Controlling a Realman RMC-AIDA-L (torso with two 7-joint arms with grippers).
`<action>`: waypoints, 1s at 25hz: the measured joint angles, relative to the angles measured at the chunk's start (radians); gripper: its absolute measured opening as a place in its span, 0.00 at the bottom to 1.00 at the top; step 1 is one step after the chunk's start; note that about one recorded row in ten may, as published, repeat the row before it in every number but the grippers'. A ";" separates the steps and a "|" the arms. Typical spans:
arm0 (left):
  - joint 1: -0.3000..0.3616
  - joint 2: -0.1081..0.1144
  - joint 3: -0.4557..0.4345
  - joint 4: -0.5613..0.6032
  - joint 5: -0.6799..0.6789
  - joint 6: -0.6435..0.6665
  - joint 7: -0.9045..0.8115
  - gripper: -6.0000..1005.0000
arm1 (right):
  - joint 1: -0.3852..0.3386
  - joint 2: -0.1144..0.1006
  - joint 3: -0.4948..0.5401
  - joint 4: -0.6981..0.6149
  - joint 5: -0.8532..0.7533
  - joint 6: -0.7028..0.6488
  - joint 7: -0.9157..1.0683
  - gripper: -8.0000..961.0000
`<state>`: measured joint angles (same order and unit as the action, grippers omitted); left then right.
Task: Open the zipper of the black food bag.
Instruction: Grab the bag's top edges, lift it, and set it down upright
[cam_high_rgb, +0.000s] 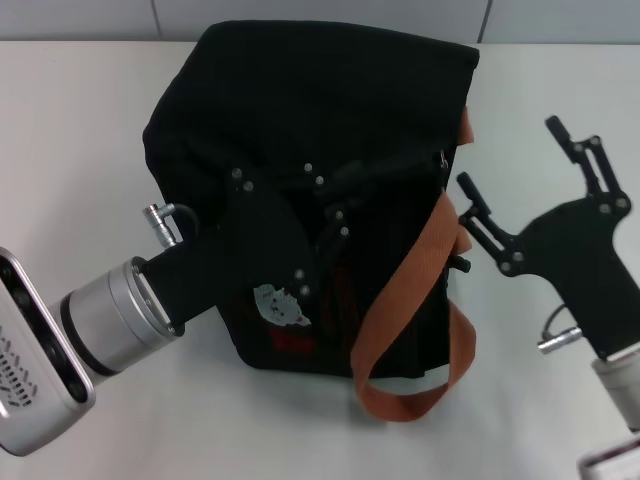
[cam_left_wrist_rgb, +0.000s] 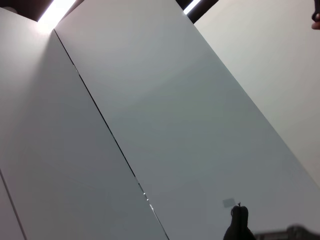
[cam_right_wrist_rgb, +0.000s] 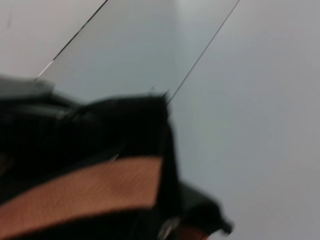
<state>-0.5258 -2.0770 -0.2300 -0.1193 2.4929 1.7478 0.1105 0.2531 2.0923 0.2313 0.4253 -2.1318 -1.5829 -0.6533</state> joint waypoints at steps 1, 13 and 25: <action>0.000 0.001 0.000 0.000 0.000 0.001 0.000 0.11 | -0.007 0.000 -0.002 0.001 0.000 -0.029 0.000 0.87; 0.000 0.000 0.000 0.002 -0.002 -0.001 0.013 0.11 | 0.116 0.000 0.005 0.002 -0.002 0.020 0.017 0.87; -0.009 0.002 -0.006 0.001 0.001 -0.002 0.023 0.11 | -0.033 0.000 -0.012 -0.004 -0.011 0.008 0.020 0.86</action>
<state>-0.5353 -2.0754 -0.2358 -0.1183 2.4934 1.7459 0.1331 0.2201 2.0923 0.2195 0.4210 -2.1425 -1.5745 -0.6334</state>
